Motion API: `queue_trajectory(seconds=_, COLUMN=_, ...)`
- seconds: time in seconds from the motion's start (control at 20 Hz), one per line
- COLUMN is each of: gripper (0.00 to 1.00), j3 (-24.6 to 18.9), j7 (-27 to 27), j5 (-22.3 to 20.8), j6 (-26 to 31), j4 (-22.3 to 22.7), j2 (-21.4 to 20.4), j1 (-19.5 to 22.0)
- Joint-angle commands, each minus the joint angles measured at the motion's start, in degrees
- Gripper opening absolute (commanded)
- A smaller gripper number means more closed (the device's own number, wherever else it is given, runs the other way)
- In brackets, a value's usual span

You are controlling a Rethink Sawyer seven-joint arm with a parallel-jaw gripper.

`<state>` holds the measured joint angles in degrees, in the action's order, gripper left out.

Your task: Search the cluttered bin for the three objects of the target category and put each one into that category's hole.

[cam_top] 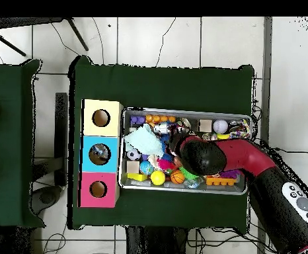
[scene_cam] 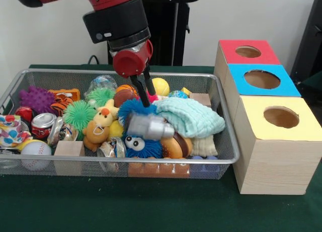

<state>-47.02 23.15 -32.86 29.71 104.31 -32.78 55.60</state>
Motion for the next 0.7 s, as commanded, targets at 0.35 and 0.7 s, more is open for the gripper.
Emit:
queue_trajectory(seconds=0.35, gripper=1.0, j3=1.4, j7=6.0, j5=2.1, j6=4.2, j4=2.0, j2=-2.6, j1=0.7)
queue_trajectory(seconds=0.7, gripper=1.0, j3=7.7, j7=-0.2, j5=-3.8, j6=13.7, j4=-3.5, j2=-7.1, j1=-2.2)
